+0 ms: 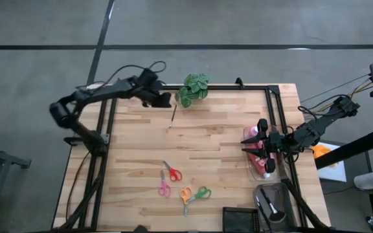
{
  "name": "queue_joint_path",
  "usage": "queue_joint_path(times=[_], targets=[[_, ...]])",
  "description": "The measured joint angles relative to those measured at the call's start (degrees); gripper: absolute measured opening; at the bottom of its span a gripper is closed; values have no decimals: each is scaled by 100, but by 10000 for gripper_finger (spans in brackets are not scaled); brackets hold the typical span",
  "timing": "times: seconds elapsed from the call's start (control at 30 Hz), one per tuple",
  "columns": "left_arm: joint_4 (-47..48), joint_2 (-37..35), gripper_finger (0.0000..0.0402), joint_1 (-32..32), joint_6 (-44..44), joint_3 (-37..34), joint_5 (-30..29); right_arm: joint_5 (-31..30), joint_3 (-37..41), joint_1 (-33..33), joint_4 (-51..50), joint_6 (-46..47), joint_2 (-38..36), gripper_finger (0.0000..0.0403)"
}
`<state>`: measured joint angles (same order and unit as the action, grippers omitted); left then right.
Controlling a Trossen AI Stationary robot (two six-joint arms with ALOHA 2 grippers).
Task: Pick & Place Paint Supplies
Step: Put the black paint brush into the gray bin
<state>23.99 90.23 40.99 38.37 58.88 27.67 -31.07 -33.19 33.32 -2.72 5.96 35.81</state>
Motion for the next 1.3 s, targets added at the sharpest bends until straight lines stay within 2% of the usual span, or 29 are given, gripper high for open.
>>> queue_joint_path(times=[0.2, 0.47, 0.67, 0.77, 1.13, 1.3], targets=[[203, 789, 106, -143, 17, 350, -289, 0, 0, 0, 0, 0, 1, 116], [216, 1008, 106, -442, 307, 356, -931, -1, 0, 4, 1, -1, 0, 116], [459, 974, 106, -977, 423, 713, -2206, -2, 0, 2, 2, 0, 0, 116], [667, 1027, 106, -1120, 515, 910, -2643, -2, 0, 2, 2, 0, 0, 116], [627, 1625, 106, -1103, 509, 951, -2680, -2, 2, -2, -2, 0, 2, 116], [565, 2028, 106, -1131, 208, 937, -2675, -2, 4, -2, 1, 0, 0, 116]])
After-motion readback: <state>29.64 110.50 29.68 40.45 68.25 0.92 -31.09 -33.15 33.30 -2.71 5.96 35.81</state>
